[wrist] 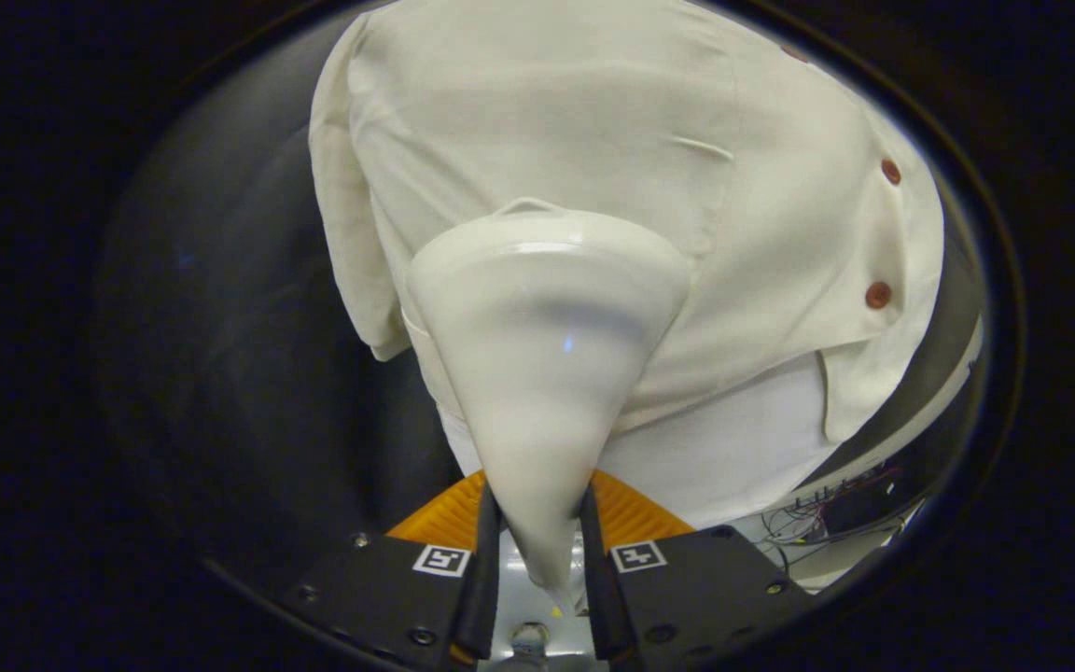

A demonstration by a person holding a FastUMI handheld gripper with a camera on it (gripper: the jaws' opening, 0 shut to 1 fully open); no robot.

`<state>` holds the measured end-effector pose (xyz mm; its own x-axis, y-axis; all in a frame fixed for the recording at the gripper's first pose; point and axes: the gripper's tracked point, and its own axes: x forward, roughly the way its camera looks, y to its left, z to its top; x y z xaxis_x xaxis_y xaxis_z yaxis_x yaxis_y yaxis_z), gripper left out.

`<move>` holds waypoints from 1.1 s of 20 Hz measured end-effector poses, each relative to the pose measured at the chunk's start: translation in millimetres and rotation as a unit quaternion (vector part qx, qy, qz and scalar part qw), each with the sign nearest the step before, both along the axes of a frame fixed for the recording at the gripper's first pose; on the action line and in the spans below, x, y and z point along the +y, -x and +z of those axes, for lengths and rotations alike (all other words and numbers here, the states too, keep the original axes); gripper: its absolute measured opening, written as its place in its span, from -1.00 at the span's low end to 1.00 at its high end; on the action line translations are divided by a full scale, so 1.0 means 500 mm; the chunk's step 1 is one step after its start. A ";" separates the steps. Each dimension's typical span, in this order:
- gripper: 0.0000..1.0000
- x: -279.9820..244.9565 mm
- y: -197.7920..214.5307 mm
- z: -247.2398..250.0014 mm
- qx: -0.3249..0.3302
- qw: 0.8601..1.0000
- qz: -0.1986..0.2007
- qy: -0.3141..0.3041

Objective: Iron the clothes twice with a garment steamer, once on the left side and once on the right side.

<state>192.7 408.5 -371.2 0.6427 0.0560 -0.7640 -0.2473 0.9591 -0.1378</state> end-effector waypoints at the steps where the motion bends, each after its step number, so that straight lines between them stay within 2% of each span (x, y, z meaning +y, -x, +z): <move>1: -0.19 0.001 0.002 0.000 -0.001 1.000 0.000 0.000; 6: -0.19 -0.003 0.022 0.020 -0.004 1.000 0.009 -0.013; 9: -0.19 -0.012 0.028 0.064 -0.021 0.999 0.022 -0.038; 12: -0.20 -0.018 0.044 0.154 -0.060 0.996 0.036 -0.060; 16: -0.20 -0.028 0.072 0.298 -0.118 0.989 0.066 -0.061; 22: -0.21 -0.057 0.101 0.557 -0.202 0.971 0.087 -0.099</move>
<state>142.2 380.1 -92.8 0.8550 0.3099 -0.4159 -0.3717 0.9254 -0.0747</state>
